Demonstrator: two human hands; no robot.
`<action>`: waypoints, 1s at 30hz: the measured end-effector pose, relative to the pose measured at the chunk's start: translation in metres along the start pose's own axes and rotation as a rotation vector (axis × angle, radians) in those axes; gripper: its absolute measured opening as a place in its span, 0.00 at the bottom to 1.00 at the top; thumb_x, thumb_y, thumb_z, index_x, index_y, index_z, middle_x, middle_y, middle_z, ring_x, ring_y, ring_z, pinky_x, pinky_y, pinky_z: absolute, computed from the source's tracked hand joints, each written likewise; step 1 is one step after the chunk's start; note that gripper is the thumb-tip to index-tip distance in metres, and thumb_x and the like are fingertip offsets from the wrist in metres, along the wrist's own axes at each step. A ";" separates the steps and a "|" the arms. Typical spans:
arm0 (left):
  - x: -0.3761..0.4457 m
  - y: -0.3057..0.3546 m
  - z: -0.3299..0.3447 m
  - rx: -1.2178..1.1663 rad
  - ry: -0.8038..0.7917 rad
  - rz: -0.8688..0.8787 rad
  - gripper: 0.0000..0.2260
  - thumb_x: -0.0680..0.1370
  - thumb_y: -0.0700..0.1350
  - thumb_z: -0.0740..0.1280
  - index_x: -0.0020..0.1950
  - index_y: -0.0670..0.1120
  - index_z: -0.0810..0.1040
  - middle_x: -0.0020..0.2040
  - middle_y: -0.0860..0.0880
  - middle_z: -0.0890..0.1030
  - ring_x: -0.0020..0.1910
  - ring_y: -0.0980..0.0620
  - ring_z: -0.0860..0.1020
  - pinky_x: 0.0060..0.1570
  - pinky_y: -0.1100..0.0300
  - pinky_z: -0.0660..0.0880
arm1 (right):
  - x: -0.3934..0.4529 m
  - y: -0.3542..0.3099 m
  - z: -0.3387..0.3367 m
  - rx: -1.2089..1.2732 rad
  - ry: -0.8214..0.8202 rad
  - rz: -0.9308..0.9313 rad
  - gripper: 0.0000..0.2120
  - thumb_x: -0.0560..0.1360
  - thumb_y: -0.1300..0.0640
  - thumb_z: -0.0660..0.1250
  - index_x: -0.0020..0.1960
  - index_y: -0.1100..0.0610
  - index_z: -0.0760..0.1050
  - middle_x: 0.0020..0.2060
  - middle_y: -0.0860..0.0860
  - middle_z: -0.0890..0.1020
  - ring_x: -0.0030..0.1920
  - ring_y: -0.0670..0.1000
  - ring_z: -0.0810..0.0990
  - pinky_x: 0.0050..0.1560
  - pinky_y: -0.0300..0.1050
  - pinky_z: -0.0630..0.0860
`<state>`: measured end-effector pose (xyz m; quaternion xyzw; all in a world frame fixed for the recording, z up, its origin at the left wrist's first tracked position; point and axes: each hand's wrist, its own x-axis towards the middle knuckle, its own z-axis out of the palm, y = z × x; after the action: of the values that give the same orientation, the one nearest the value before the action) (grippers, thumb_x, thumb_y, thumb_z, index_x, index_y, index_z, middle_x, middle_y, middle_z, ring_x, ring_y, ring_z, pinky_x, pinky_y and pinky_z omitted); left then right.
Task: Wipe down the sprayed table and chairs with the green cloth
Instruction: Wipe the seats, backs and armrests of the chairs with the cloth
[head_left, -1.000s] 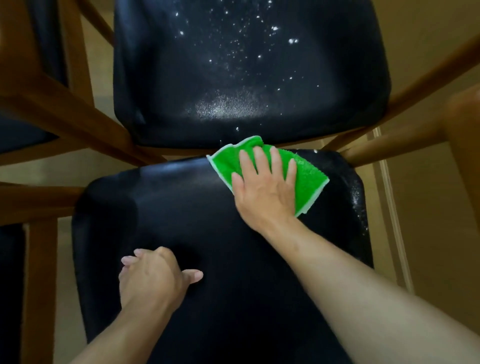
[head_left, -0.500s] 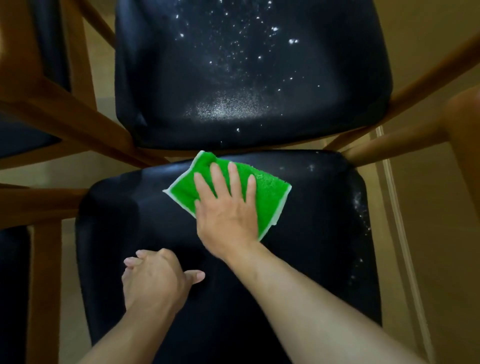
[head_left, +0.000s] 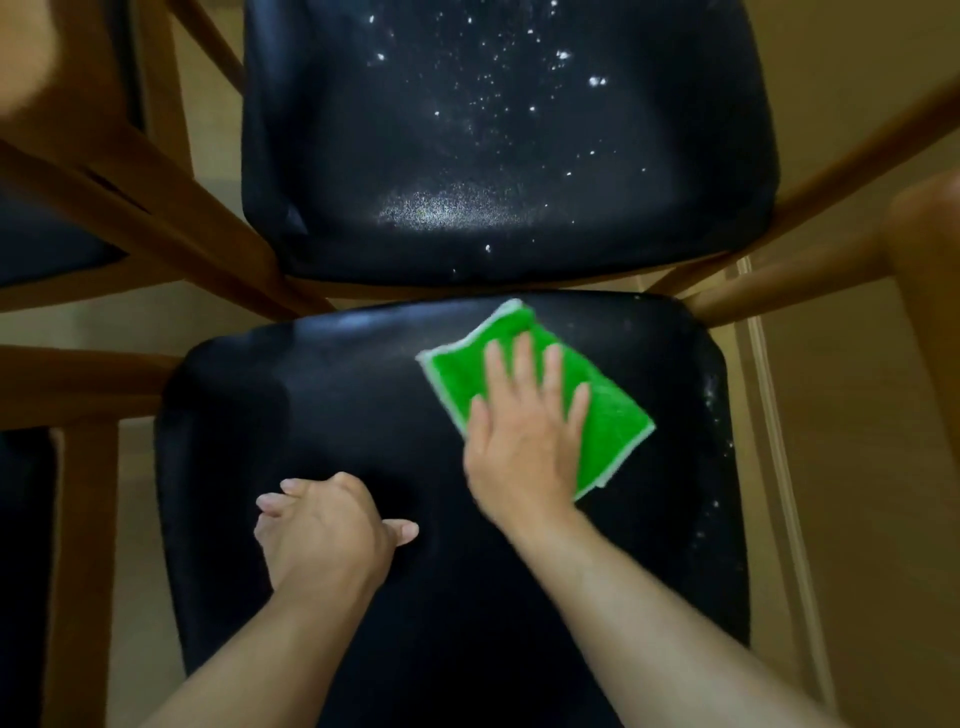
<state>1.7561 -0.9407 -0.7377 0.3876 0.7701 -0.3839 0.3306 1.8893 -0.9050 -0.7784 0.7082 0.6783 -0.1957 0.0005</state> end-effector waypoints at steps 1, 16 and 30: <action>0.000 0.000 0.001 0.000 0.013 0.006 0.39 0.71 0.68 0.67 0.70 0.40 0.69 0.73 0.35 0.64 0.72 0.35 0.62 0.66 0.49 0.68 | -0.006 0.002 0.001 -0.017 -0.046 -0.108 0.27 0.79 0.48 0.55 0.78 0.48 0.57 0.78 0.51 0.56 0.78 0.57 0.51 0.73 0.64 0.48; 0.001 -0.001 0.003 -0.060 0.028 0.022 0.39 0.72 0.67 0.67 0.70 0.39 0.67 0.75 0.34 0.58 0.74 0.33 0.58 0.66 0.46 0.65 | 0.015 0.013 -0.012 -0.080 -0.040 -0.113 0.26 0.81 0.50 0.53 0.78 0.50 0.56 0.78 0.50 0.58 0.78 0.55 0.50 0.73 0.63 0.48; 0.008 0.002 0.003 -0.146 0.025 -0.042 0.38 0.68 0.64 0.74 0.66 0.38 0.70 0.74 0.32 0.62 0.72 0.32 0.61 0.60 0.45 0.71 | -0.039 0.076 -0.018 -0.073 -0.038 0.101 0.26 0.79 0.51 0.56 0.77 0.51 0.59 0.76 0.53 0.61 0.76 0.59 0.57 0.71 0.64 0.58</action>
<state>1.7542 -0.9396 -0.7465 0.3512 0.8081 -0.3288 0.3400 1.9669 -0.9440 -0.7705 0.7372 0.6482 -0.1839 0.0494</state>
